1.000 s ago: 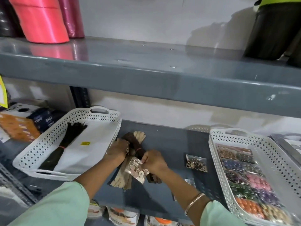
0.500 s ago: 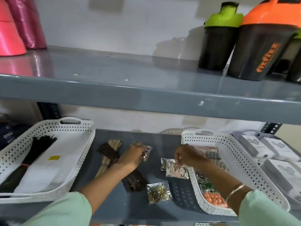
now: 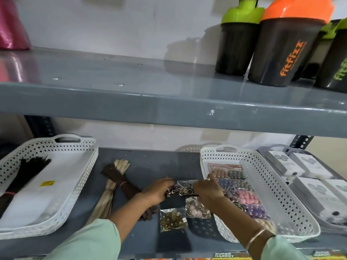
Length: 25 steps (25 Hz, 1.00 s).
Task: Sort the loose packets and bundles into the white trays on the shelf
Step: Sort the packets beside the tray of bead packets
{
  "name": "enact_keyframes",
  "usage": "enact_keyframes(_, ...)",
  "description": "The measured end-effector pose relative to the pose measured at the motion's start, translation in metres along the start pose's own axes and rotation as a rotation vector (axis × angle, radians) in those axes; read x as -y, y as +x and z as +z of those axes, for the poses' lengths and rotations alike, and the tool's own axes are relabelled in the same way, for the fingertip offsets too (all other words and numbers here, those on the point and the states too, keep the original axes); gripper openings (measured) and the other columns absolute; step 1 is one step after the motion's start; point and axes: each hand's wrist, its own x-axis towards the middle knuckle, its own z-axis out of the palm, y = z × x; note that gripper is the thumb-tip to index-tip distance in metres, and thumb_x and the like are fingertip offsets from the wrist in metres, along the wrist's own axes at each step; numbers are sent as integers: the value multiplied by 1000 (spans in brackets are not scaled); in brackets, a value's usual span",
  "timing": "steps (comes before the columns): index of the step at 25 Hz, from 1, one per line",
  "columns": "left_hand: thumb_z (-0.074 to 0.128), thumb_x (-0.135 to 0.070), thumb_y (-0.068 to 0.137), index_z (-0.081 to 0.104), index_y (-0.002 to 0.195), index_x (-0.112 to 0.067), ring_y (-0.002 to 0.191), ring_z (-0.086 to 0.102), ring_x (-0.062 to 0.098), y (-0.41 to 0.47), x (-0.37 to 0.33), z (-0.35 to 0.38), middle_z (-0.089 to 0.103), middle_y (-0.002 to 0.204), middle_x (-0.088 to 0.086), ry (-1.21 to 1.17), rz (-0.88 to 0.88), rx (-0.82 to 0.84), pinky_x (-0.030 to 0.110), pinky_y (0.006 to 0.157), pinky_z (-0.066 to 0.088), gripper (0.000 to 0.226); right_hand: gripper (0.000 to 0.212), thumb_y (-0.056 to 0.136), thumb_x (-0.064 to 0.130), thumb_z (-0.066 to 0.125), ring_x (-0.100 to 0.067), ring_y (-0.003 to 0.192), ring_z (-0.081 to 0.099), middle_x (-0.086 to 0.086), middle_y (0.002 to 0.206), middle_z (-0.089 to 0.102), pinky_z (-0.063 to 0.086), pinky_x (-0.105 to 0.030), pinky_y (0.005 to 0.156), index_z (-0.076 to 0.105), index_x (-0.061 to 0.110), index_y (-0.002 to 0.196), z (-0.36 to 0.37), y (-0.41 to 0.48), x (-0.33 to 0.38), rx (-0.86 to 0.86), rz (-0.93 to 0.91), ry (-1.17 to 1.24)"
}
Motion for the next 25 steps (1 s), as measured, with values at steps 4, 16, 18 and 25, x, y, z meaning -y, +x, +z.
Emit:
enact_keyframes(4, 53, 11, 83, 39, 140, -11, 143, 26, 18, -20, 6, -13, 26, 156, 5, -79, -33, -94, 23, 116, 24, 62, 27, 87, 5, 55, -26, 109, 62, -10, 119, 67, 44, -35, 100, 61, 9, 114, -22, 2, 5, -42, 21, 257)
enact_keyframes(16, 55, -22, 85, 66, 98, -7, 101, 66, 30, -116, 88, -38, 70, 104, 14, -86, -691, -445, 38, 86, 52, 23, 27, 80, 17, 64, -30, 103, 63, -25, 107, 67, 47, -32, 74, 64, -5, 97, -38, 80, 169, -74, 127, 985)
enact_keyframes(18, 50, -21, 88, 63, 107, -6, 107, 63, 32, -112, 89, -33, 67, 111, 16, -41, -727, -398, 39, 88, 50, 28, 32, 81, 25, 64, -31, 106, 60, -21, 110, 65, 43, -32, 73, 62, -2, 99, -33, 86, 182, -62, 122, 943)
enact_keyframes(25, 36, -4, 95, 58, 115, -1, 111, 60, 33, -107, 105, -35, 64, 118, 17, 29, -760, -417, 40, 95, 51, 30, 21, 71, 13, 76, -21, 80, 64, -21, 86, 73, 46, -29, 69, 71, -4, 81, -56, 94, 179, -170, 238, 1349)
